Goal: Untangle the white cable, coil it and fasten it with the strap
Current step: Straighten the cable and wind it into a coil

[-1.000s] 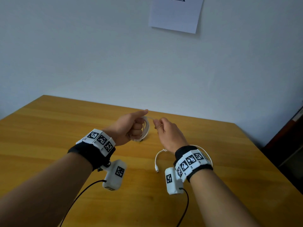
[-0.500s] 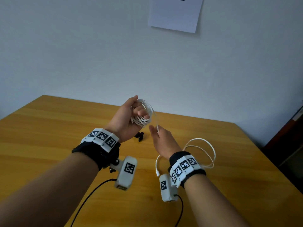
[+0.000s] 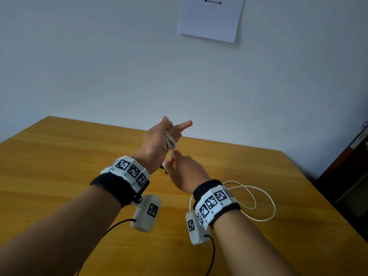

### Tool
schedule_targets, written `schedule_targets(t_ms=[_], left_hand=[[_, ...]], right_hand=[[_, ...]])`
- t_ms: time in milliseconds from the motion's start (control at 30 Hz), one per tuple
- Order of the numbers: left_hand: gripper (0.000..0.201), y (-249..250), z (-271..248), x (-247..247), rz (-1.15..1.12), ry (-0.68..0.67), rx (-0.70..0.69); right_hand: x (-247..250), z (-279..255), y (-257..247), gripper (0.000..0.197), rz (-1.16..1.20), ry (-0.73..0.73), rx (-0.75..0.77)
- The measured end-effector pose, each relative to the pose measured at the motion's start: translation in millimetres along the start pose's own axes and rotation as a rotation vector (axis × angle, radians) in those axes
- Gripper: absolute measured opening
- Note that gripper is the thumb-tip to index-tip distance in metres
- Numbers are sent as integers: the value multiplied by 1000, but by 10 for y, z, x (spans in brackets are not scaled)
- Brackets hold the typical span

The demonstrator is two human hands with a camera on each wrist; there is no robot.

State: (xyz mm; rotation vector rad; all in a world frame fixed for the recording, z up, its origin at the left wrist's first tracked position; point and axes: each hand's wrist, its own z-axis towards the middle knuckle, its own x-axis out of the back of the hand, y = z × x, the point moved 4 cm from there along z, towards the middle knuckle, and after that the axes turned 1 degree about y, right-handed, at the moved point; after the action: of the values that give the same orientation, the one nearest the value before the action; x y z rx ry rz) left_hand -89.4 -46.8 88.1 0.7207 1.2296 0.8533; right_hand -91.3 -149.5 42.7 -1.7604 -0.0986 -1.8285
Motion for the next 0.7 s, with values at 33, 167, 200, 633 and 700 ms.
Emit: schedule_targets(t_ms=[33,167,200,633,700], left_hand=[[37,-4,5,19,107,14,-26],[61,-49,-7,59,475,15,-75],[66,-77,2,74,564,8,-91],[35,-276,25,356,1409,-23,-228],[33,-290,8,359,1481,-50,-227]], right_hand=[[7,4,-7,36,-12,2,13],[24,12,-39,38,-44,18,51],[30,10,-51,37,-42,19,54],[148,25,-4,20,49,23,20],[182,6,5,18,46,21,21]])
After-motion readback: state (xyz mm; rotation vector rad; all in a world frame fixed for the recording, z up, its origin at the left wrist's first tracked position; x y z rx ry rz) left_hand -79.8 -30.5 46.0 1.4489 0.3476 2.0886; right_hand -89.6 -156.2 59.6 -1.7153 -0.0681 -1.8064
